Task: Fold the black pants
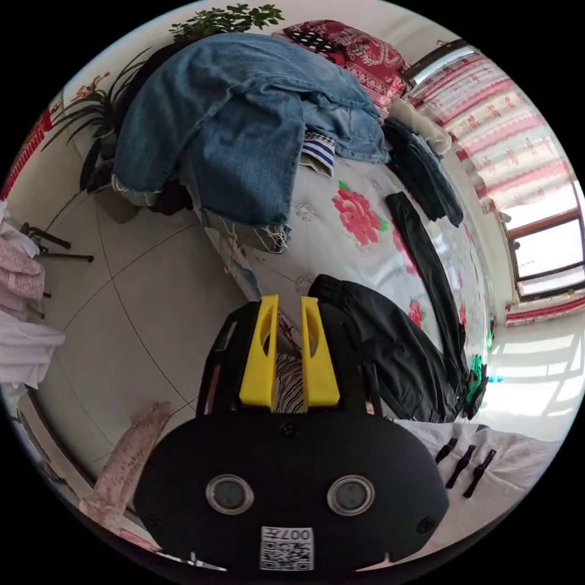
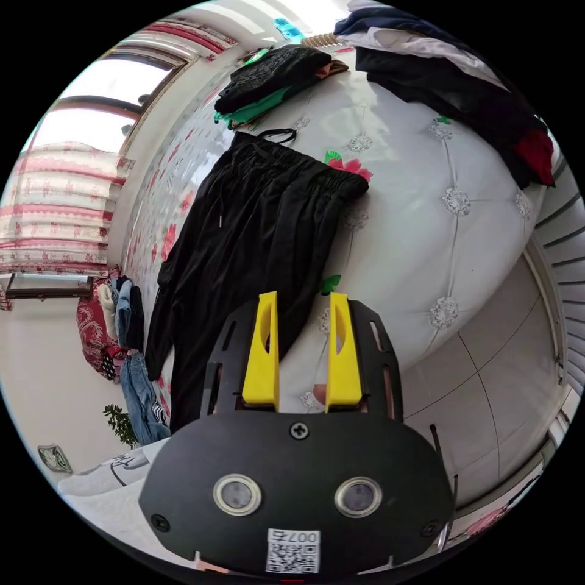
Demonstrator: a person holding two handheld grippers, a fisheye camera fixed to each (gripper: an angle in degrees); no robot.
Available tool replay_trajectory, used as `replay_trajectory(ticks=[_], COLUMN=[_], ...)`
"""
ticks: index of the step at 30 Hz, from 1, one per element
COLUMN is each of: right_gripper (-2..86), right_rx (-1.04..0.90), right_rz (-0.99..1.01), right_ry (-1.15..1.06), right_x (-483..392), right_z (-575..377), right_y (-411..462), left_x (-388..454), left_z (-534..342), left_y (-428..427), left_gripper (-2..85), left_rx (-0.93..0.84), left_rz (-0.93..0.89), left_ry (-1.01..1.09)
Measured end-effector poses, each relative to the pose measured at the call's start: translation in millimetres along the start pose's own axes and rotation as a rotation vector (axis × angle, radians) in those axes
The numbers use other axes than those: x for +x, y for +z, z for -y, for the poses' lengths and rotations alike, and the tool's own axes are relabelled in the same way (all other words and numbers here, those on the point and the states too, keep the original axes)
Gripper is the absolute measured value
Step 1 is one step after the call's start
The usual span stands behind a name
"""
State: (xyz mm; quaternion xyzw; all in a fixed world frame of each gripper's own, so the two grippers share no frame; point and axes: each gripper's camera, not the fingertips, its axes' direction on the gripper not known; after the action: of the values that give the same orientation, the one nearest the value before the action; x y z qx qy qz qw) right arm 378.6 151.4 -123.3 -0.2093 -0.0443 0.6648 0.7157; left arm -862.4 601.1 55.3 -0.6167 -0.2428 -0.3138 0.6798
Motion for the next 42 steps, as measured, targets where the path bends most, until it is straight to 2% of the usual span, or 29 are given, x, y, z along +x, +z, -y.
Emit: replay_trajectory(ticks=[2,5,12,14,24,28,35,39,42], right_gripper=[9.9,9.9,10.0,10.1,11.0,10.9,9.5,8.2,7.1], right_rx=[-0.012,-0.013,-0.038,-0.029,0.033,0.04,-0.003,-0.002,0.03], right_rz=[0.015,0.027,0.045,0.048,0.115,0.126,0.19,0.259,0.265], right_ry=[0.001,-0.003,-0.007,-0.003,0.113,0.096,0.094,0.125,0.141], right_x=[5,10,22,26,68,73,94,117,132], right_z=[2,7,9,5,-1,13,23,23,19], right_y=[5,10,16,15,6,7,15,13,4], left_x=[9,34,80,74,2,-6,-59,-52,-33], left_z=[4,25,95,92,30,27,-8,-3,7], left_y=[14,27,20,21,19,12,11,24,44], left_gripper=[5.7,1.8,0.7,2.6,11.3,12.0,12.1,13.3,13.5], left_rx=[-0.046,-0.078,-0.024,-0.039,-0.139,-0.136,-0.179,-0.185,-0.228], left_rz=[0.013,0.045,0.153,0.159,-0.063,-0.055,-0.09,-0.2,-0.21], left_ry=[0.083,0.202,0.364,0.362,0.219,0.224,0.097,0.101,0.126])
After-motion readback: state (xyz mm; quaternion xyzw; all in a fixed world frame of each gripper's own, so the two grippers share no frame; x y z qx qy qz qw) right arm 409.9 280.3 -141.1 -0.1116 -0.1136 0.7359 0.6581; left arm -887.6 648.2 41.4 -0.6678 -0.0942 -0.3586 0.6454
